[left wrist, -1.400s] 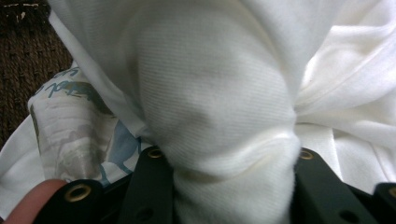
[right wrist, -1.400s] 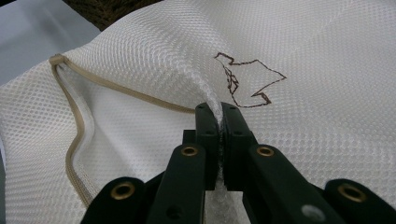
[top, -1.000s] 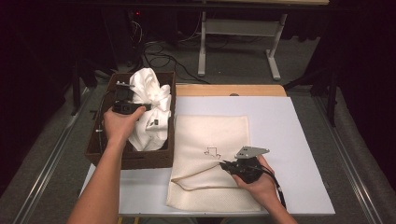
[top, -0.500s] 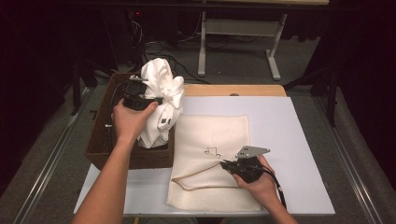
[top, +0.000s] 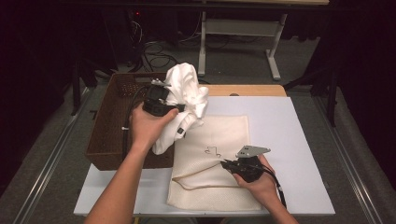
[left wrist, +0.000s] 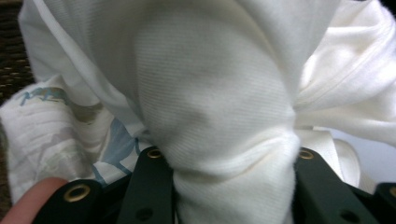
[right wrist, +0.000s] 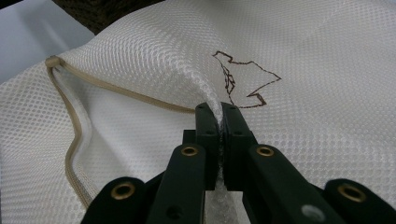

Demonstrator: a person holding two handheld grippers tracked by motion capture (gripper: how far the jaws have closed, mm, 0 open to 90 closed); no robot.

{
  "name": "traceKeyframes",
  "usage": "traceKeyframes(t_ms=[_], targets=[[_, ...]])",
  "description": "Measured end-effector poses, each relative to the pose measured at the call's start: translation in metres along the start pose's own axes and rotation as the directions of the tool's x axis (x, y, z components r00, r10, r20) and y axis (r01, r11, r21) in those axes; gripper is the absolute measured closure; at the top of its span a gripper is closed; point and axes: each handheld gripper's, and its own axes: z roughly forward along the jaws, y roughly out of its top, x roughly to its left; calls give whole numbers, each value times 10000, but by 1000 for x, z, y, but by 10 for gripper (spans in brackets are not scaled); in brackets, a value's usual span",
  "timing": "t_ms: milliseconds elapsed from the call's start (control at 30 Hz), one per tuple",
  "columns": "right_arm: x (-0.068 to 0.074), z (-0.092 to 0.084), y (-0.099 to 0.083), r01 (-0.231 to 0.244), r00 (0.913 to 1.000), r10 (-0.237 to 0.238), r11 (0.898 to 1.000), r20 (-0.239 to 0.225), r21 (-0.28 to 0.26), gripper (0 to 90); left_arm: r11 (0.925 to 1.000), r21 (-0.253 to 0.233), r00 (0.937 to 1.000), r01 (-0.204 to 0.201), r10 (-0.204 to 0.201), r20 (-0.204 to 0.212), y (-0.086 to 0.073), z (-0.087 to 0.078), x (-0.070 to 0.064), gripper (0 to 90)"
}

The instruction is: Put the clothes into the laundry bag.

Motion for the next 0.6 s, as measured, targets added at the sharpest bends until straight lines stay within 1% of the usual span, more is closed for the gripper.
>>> traceKeyframes(t_ms=[67, 167, 267, 333, 433, 500, 600], targets=[[-1, 0, 0, 20, 10000, -20, 10000, -1, -22, 883, 9998, 106, 9998, -151, 150, 110, -4, 3, -10, 658], [-1, 0, 0, -81, 10000, 81, 9999, -5, -70, 883, 9995, 127, 9994, -277, 274, 213, -9, 5, -20, 658], [-1, 0, 0, -91, 10000, 91, 10000, 7, -35, 883, 9995, -63, 9989, -304, 306, 362, -18, 3, -30, 658], [-2, 1, 0, -74, 10000, 74, 10000, 19, -63, 883, 9993, -89, 9983, -360, 364, 464, -25, 2, -37, 658], [-3, 1, 0, -92, 10000, 92, 9999, 26, -69, 883, 9986, -154, 9976, -499, 506, 480, -36, 2, -49, 658], [-3, 1, 0, -138, 9999, 138, 9999, 32, -87, 883, 9980, -439, 9978, -446, 466, 469, -44, -1, -56, 658], [-2, 1, 0, -133, 9999, 134, 9998, 63, -128, 883, 9966, -759, 9979, -321, 362, 533, -52, -7, -61, 658]])
